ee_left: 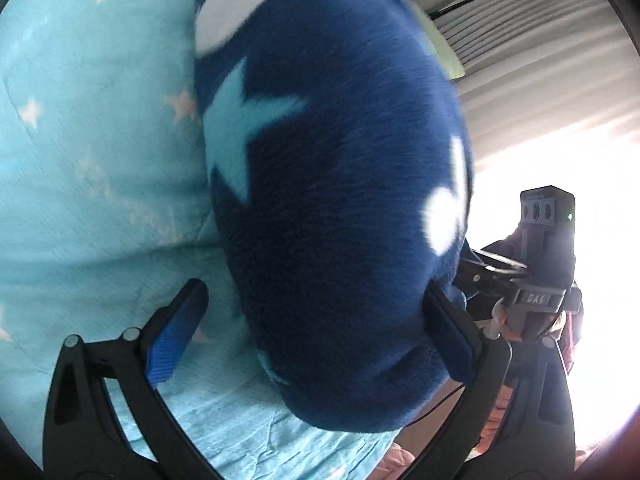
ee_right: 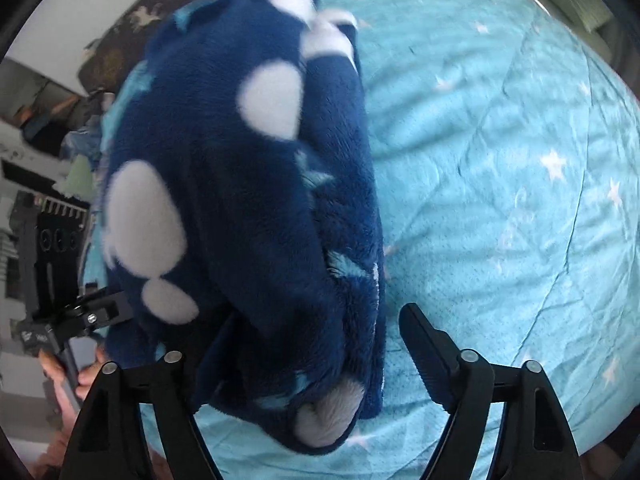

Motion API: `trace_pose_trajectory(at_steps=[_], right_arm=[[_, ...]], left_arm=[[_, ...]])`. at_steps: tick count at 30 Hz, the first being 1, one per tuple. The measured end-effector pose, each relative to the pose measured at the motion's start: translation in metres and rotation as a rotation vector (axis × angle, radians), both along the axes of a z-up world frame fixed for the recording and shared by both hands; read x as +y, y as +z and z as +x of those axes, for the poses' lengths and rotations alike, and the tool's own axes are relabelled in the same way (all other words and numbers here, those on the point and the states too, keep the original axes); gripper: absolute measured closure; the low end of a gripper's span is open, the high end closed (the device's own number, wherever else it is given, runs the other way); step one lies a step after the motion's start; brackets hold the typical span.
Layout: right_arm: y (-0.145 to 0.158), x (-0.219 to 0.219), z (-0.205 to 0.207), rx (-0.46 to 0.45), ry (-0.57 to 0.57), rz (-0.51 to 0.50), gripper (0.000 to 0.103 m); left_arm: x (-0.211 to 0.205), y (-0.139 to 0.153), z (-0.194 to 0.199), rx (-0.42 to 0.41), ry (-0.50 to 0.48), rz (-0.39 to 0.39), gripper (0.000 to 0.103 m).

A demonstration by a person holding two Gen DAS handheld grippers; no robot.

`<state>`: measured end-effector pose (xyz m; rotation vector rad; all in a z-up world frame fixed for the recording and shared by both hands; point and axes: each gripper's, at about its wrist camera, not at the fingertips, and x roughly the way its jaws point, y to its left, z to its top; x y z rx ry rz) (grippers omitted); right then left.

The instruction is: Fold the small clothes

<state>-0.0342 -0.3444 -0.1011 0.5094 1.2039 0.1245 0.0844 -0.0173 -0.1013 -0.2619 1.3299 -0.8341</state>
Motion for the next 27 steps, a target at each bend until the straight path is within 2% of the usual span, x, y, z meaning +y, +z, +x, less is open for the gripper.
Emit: trace_pose_trajectory(at_steps=[3, 5, 8, 13, 15, 17, 21, 27], right_arm=[[0.018, -0.007, -0.002, -0.074, 0.02, -0.008, 0.022], [0.025, -0.01, -0.003, -0.11, 0.041, 0.01, 0.022], [0.026, -0.019, 0.011, -0.138, 0.062, 0.047, 0.021], [0.008, -0.027, 0.04, -0.115, 0.096, 0.139, 0.014], [0.001, -0.031, 0.049, -0.121, 0.129, 0.176, 0.005], [-0.007, -0.031, 0.049, -0.123, 0.146, 0.22, 0.0], [-0.031, -0.041, 0.065, -0.114, 0.172, 0.389, 0.0], [-0.035, -0.04, 0.079, -0.157, 0.199, 0.459, 0.0]], left_arm=[[0.001, 0.022, -0.004, -0.133, -0.028, 0.022, 0.001], [-0.002, 0.027, -0.001, -0.17, -0.039, 0.044, 0.001], [-0.006, 0.024, 0.012, -0.13, -0.051, 0.026, 0.001], [-0.001, 0.017, 0.033, -0.091, -0.075, -0.037, 0.0], [-0.005, 0.024, 0.041, -0.071, -0.079, -0.07, 0.0], [-0.004, 0.018, 0.049, -0.035, -0.09, -0.106, 0.0], [0.006, 0.002, 0.061, 0.049, -0.117, -0.176, 0.0], [-0.003, -0.015, 0.077, 0.119, -0.153, -0.248, 0.0]])
